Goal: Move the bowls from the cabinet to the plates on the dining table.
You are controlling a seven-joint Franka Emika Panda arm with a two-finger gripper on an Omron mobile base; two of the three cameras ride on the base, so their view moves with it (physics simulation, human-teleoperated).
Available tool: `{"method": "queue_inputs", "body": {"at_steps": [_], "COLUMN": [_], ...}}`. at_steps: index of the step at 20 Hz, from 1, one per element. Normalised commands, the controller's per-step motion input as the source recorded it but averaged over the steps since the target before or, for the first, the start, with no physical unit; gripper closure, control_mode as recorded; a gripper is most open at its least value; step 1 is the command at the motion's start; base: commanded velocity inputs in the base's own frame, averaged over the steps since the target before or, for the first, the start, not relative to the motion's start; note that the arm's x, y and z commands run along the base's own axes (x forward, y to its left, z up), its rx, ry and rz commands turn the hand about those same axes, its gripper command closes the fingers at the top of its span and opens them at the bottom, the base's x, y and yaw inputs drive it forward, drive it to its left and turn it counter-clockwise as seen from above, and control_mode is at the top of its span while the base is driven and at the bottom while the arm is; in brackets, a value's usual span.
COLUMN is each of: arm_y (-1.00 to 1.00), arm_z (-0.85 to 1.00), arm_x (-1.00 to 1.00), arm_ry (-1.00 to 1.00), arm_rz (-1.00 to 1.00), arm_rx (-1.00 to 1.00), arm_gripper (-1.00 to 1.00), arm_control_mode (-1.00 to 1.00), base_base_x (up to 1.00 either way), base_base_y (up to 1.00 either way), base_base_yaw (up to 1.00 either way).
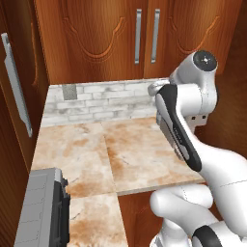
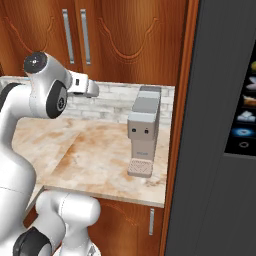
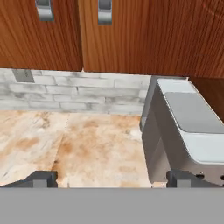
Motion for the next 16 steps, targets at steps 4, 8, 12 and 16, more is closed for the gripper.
{"method": "queue_inputs", "body": {"at_steps": [4,8,12,16], "arm_y": [0.06,0.04,0.05,0.03], "arm_z": [0.39,0.36,0.37,0.42], "arm_x": [0.06,0.1,0.16,0.21], "arm_ry": [-0.19,-0.14,-0.13,-0.13], "arm_rz": [0.0,0.0,0.0,0.03], "arm_rx": [-0.01,0.0,0.0,0.0], "arm_gripper": [-1.0,-1.0,-1.0,-1.0], "arm_control_mode": [-1.0,-1.0,-1.0,-1.0], "base_base_x": [0.0,0.0,0.0,0.0], "base_base_y": [0.0,0.0,0.0,0.0], "base_base_yaw": [0.0,0.0,0.0,0.0]}}
